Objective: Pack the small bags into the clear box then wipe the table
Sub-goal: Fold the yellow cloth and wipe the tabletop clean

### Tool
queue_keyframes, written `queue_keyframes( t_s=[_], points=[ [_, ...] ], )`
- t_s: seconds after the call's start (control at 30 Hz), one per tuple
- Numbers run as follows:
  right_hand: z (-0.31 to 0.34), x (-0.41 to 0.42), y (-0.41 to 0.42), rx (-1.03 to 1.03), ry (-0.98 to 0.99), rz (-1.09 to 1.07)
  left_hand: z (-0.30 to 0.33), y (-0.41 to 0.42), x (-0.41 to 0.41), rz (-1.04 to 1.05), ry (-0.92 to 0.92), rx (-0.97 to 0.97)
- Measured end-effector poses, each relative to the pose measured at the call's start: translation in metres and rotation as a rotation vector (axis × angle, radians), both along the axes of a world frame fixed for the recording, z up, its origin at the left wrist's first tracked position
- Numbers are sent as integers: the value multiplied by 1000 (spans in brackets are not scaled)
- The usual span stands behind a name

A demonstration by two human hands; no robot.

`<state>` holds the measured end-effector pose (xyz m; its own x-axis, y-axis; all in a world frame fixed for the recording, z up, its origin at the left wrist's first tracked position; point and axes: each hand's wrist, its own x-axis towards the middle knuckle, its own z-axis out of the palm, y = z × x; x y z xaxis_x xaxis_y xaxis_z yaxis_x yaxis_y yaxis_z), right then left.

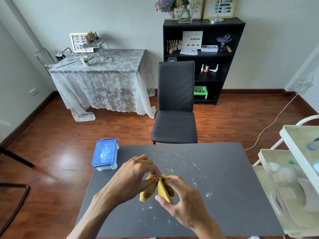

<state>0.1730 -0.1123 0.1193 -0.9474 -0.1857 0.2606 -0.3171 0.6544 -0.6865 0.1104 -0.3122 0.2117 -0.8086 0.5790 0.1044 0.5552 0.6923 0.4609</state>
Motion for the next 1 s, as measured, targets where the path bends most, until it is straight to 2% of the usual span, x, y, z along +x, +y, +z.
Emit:
queue_keyframes(
  t_s=[0.43,0.73,0.87,1.0],
  points=[
    [22,-20,50,39,-178,44,-13,-20,5,-8,1,5],
    [24,-20,61,445,-392,-14,-42,-2,14,42,-64,49],
    [23,-14,65,493,-440,-55,-58,5,18,42,-83,44],
    [27,3,83,512,-562,-7,-75,3,33,27,-186,22]
  ],
)
